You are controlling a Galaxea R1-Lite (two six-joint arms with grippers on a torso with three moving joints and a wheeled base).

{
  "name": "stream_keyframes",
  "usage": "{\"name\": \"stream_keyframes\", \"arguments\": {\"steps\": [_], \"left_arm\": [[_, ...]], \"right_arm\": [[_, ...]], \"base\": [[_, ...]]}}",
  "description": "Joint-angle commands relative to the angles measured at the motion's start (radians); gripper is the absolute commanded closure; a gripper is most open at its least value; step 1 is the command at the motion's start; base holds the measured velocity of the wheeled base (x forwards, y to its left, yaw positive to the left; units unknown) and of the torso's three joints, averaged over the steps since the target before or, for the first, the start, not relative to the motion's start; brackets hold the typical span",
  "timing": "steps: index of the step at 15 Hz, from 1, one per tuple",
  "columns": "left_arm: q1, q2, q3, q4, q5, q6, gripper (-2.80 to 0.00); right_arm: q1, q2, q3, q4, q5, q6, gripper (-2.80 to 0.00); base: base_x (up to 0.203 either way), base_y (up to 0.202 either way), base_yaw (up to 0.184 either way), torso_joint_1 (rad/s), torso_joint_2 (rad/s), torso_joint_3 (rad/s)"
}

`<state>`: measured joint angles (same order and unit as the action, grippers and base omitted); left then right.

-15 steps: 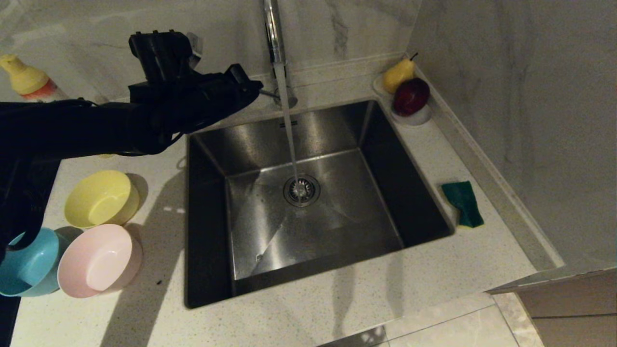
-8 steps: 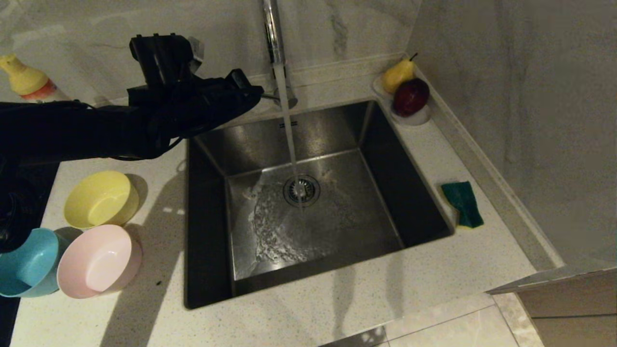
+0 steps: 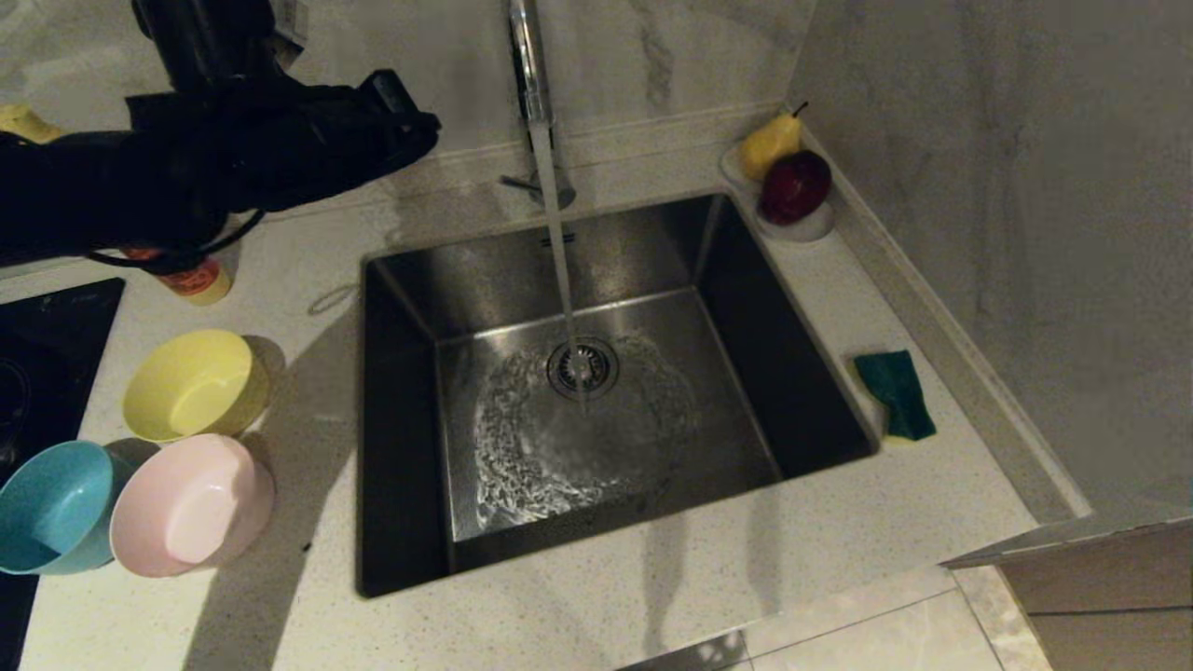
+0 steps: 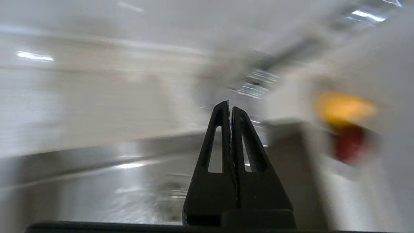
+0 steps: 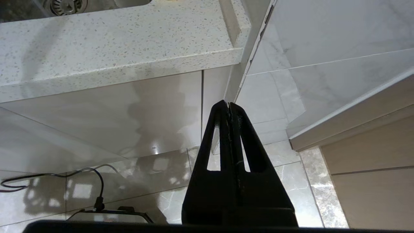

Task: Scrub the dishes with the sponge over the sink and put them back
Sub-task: Pick up a bowl and the sponge

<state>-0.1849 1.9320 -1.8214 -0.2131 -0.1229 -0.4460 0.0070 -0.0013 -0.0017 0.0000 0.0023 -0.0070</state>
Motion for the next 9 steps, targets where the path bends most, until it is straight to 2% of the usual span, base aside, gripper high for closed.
{"name": "stream_keyframes", "arguments": {"steps": [1, 3, 7, 9], "left_arm": [[-0.001, -0.146, 0.089, 0.021, 0.146, 0.078, 0.0], [-0.002, -0.271, 0.193, 0.03, 0.223, 0.133, 0.0], [-0.002, -0.603, 0.479, 0.041, 0.263, 0.236, 0.0], [-0.001, -0.758, 0.617, 0.057, 0.323, 0.301, 0.0]], "right_arm": [[0.001, -0.002, 0.0, 0.0, 0.001, -0.001, 0.0], [0.001, -0.002, 0.0, 0.0, 0.001, -0.001, 0.0], [0.001, -0.002, 0.0, 0.0, 0.001, -0.001, 0.0], [0.001, -0.002, 0.0, 0.0, 0.001, -0.001, 0.0]], "base": [[0.0, 0.0, 0.0, 0.0, 0.0, 0.0], [0.0, 0.0, 0.0, 0.0, 0.0, 0.0], [0.0, 0.0, 0.0, 0.0, 0.0, 0.0], [0.0, 0.0, 0.0, 0.0, 0.0, 0.0]]}}
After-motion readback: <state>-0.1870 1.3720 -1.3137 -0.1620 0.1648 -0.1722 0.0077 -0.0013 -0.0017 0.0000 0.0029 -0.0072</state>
